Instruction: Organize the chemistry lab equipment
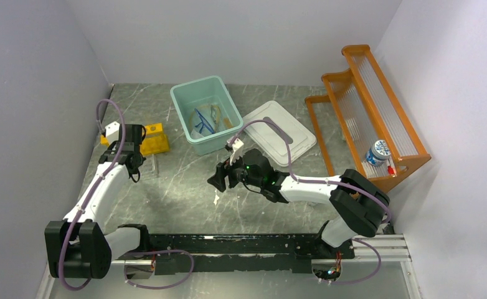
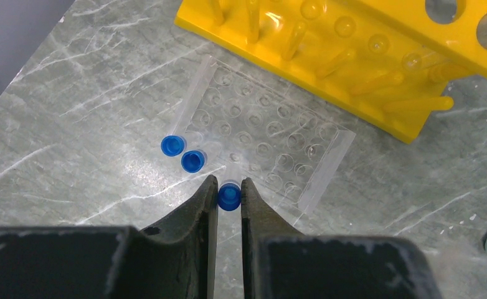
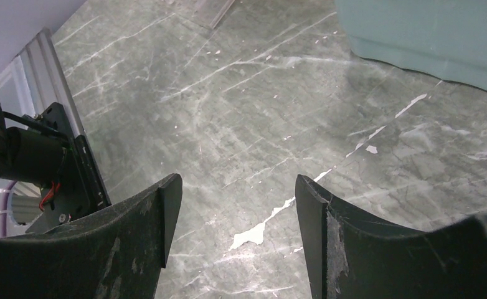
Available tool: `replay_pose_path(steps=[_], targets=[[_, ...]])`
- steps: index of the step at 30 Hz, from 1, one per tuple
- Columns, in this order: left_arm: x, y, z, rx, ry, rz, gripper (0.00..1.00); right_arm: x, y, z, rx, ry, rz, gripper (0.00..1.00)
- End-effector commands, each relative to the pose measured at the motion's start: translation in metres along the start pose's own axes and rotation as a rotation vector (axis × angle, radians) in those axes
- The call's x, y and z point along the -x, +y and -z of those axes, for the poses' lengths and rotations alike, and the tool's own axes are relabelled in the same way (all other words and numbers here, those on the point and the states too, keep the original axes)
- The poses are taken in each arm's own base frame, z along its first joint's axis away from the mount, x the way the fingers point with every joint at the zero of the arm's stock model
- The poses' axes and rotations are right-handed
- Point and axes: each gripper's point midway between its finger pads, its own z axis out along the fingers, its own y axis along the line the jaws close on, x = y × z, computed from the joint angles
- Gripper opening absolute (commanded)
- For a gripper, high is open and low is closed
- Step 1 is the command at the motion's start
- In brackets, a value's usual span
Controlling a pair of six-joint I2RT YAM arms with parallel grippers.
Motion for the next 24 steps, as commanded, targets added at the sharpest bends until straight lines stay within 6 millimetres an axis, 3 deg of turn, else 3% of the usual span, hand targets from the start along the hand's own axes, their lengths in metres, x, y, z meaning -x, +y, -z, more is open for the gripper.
replay_pose_path(steps=[1,7,13,18,24], targets=[[-0.004,0.006,-0.006,0.029,-0.006,0.043,0.14,0.000,-0.007,0.001,-0.022,-0.011,0.012,0.70],[0.003,0.010,-0.002,0.039,-0.048,0.074,0.13,-0.001,-0.006,0.002,-0.017,-0.012,0.009,0.70],[-0.004,0.007,-0.007,0.030,-0.027,0.082,0.14,0.000,-0.005,0.002,-0.013,-0.014,0.010,0.70],[-0.008,0.006,-0.009,0.029,-0.023,0.092,0.20,0.000,-0.005,0.003,-0.013,-0.015,0.011,0.70],[-0.013,0.007,-0.012,0.032,-0.016,0.106,0.18,0.000,-0.005,0.004,-0.013,-0.017,0.010,0.70]])
